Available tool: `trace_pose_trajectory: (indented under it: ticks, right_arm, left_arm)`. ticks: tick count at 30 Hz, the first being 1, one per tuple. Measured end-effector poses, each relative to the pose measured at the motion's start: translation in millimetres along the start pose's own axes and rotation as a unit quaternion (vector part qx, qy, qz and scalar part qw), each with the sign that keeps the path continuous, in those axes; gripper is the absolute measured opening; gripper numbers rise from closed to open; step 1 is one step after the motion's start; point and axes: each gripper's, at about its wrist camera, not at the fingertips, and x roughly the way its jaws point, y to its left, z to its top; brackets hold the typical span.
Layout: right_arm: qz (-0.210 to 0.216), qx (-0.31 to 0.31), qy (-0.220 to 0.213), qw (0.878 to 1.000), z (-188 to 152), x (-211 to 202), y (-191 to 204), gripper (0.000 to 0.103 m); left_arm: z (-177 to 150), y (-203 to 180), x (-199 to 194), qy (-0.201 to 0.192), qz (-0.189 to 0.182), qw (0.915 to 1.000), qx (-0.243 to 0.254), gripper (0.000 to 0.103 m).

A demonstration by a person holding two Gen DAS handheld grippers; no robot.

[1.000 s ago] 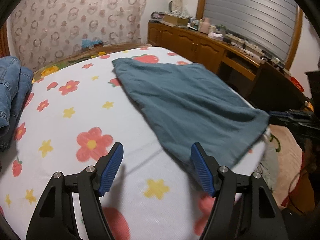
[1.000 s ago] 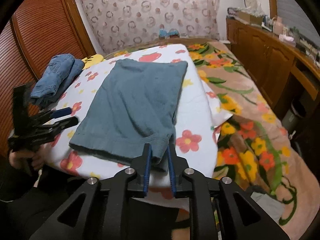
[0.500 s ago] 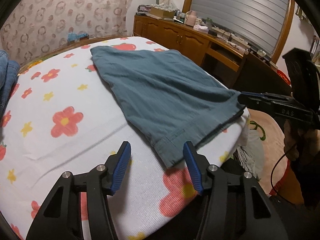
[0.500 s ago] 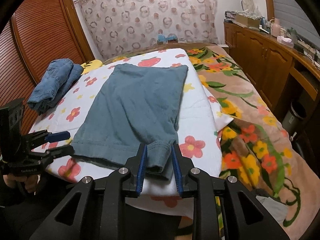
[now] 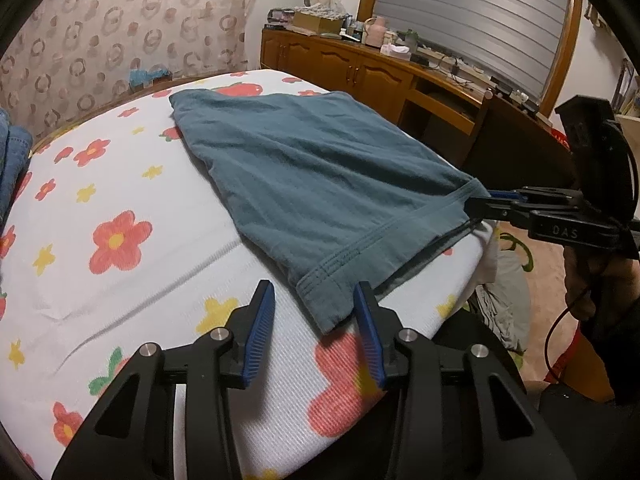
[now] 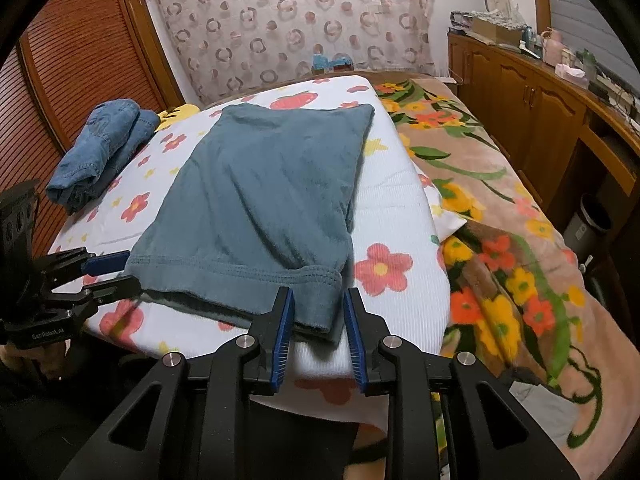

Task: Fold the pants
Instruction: 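Close the left gripper on the shorts hem, then lift the hem with the right gripper and fold it over toward the waistband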

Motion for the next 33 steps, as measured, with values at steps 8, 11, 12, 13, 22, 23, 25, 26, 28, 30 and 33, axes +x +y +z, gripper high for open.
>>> trace_pose_trajectory:
  ticks: [8, 11, 12, 13, 22, 23, 25, 26, 28, 30, 33]
  right_arm:
    - [0.003, -0.005, 0.009, 1.0, -3.6, 1.0, -2.3, 0.027]
    - [0.002, -0.012, 0.012, 1.0, -3.5, 0.7, -0.3, 0.027]
    - [0.002, -0.015, 0.014, 1.0, -3.1, 0.8, 0.2, 0.027]
    - [0.003, -0.015, 0.015, 1.0, -2.7, 0.6, -0.7, 0.027]
    - [0.014, -0.008, 0.012, 1.0, -2.4, 3.1, -1.4, 0.027]
    - [0.015, -0.01, 0.012, 1.0, -2.7, 3.4, -0.2, 0.027]
    - [0.018, -0.013, 0.012, 1.0, -3.3, 3.8, 0.8, 0.027]
    - [0.019, -0.014, 0.011, 1.0, -3.8, 3.6, 1.1, 0.027]
    - [0.032, -0.012, 0.007, 0.999, -3.8, 1.7, -0.7, 0.016]
    - [0.047, -0.009, 0.003, 0.999, -3.9, -1.6, -2.6, 0.012]
    - [0.058, -0.014, -0.001, 0.998, -4.6, -5.7, -0.9, 0.009]
  left_arm:
    - [0.4, 2.1, -7.6, -0.007, -0.02, 0.9998, -0.001, 0.016]
    - [-0.2, 1.5, -11.7, -0.01, -0.019, 0.9998, 0.002, 0.015]
    - [-0.7, 1.7, -12.6, -0.009, -0.018, 0.9998, 0.002, 0.015]
    - [-1.5, 2.2, -13.8, -0.009, -0.019, 0.9998, 0.001, 0.015]
    - [-4.9, 8.7, -16.8, -0.008, -0.016, 0.9998, -0.01, 0.014]
    - [-5.0, 8.3, -16.8, -0.007, -0.015, 0.9998, -0.01, 0.014]
    - [-6.1, 8.0, -17.7, -0.008, -0.015, 0.9998, -0.009, 0.014]
    - [-6.3, 8.4, -17.7, -0.008, -0.015, 0.9998, -0.01, 0.014]
    - [-6.2, 8.2, -17.5, -0.008, -0.016, 0.9998, -0.01, 0.014]
    - [-6.7, 8.0, -19.0, -0.011, -0.02, 0.9997, -0.012, 0.014]
    - [-6.4, 8.9, -19.9, -0.012, -0.019, 0.9997, -0.011, 0.014]
